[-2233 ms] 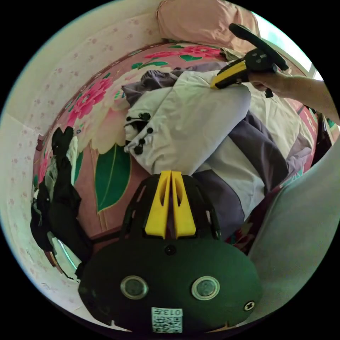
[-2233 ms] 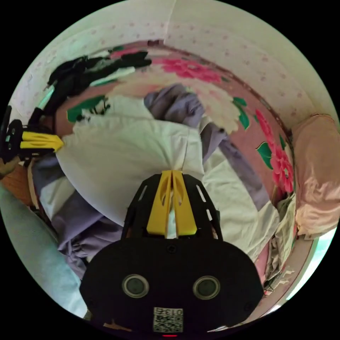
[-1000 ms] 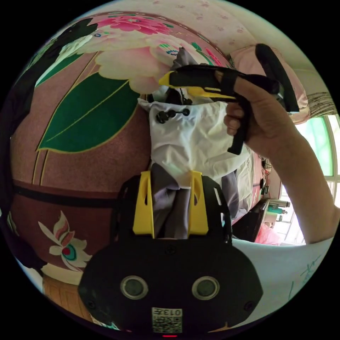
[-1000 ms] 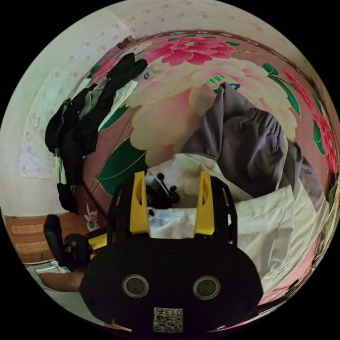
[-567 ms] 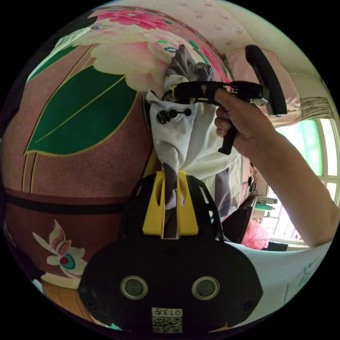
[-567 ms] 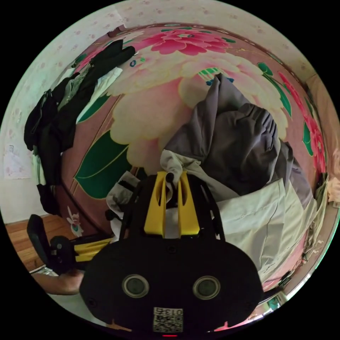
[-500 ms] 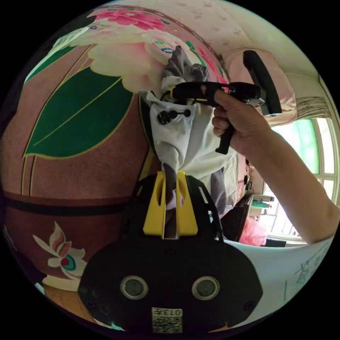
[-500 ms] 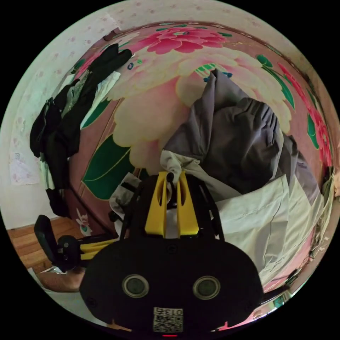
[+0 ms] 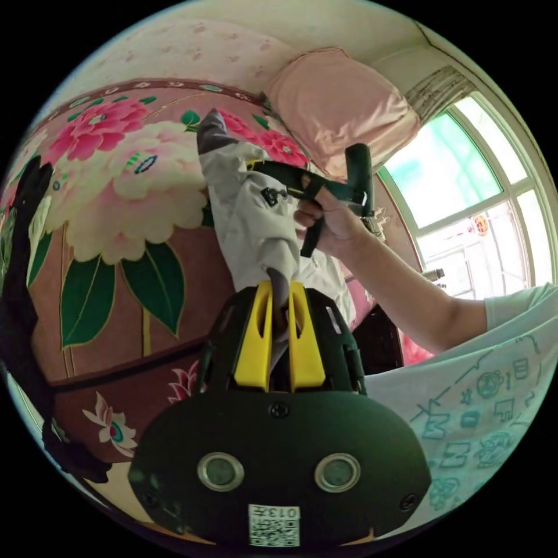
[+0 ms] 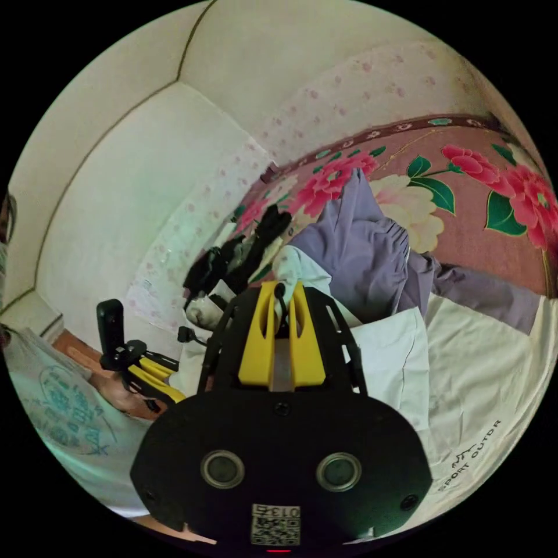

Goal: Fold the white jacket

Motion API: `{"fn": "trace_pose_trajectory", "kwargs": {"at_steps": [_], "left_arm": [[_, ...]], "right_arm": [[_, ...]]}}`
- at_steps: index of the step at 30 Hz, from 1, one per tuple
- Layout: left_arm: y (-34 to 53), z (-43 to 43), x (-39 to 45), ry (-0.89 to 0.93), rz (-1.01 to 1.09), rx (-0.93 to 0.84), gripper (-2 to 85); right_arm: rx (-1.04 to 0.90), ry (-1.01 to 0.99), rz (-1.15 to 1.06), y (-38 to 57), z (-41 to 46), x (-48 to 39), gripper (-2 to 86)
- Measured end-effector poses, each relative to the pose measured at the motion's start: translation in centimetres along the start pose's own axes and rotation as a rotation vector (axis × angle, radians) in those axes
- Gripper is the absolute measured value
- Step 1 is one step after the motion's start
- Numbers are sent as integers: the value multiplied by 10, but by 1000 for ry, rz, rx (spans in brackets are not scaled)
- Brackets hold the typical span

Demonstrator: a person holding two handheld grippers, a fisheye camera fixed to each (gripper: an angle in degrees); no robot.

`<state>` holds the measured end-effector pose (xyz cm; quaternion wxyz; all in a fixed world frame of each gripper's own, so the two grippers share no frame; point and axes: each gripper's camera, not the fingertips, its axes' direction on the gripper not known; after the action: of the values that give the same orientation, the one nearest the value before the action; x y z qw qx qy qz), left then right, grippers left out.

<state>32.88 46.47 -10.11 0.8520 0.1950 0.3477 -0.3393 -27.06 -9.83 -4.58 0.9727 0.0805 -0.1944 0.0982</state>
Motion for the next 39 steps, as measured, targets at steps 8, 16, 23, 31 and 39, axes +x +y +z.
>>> {"fn": "trace_pose_trajectory", "kwargs": {"at_steps": [8, 16, 23, 31, 39], "left_arm": [[-88, 75, 171, -71, 142, -161, 51], [-163, 230, 297, -91, 271, -409, 54], [-181, 340, 344, -151, 265, -543, 55], [-197, 363, 344, 60, 124, -637, 133], [-186, 250, 386, 286, 391, -436, 154]], "right_arm": [[287, -307, 131, 123, -158, 157, 15], [248, -316, 275, 232, -281, 315, 8], [177, -245, 397, 309, -317, 400, 20], [131, -245, 505, 343, -341, 418, 99], [188, 141, 228, 342, -436, 278, 75]]}}
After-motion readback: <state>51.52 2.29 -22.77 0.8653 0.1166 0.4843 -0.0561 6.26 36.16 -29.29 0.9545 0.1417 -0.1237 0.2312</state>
